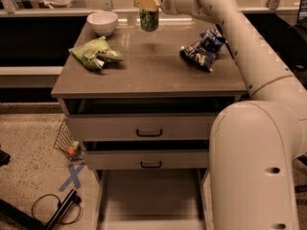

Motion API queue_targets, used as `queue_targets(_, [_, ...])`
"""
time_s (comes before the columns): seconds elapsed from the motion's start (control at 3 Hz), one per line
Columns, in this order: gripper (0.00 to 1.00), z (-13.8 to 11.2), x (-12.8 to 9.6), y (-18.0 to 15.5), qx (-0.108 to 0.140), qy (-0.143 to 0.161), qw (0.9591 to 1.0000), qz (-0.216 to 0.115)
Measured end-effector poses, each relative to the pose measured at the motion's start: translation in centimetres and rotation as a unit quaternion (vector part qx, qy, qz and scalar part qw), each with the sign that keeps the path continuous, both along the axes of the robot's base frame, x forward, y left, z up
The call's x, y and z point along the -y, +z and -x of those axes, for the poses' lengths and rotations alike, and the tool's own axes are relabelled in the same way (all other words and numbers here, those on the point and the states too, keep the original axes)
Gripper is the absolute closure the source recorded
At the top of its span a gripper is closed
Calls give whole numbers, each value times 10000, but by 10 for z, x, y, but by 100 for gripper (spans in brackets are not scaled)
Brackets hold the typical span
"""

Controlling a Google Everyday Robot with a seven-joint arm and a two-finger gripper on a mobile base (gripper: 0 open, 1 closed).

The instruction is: Place green can into bottom drawer

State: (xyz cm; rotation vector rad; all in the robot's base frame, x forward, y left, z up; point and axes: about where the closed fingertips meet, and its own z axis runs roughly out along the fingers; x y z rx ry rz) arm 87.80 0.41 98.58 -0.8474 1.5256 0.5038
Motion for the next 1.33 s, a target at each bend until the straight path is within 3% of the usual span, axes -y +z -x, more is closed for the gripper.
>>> queue_targets(0.33, [100, 40, 19, 55, 418, 105, 9991, -15])
queue_targets(0.67, [100, 104, 42, 108, 931, 56, 9956, -31])
queue_targets(1.0, [100, 206, 40, 129, 1220, 324, 9920, 16])
queue_targets(1.33, [100, 263, 26, 106, 1026, 563, 9929, -196])
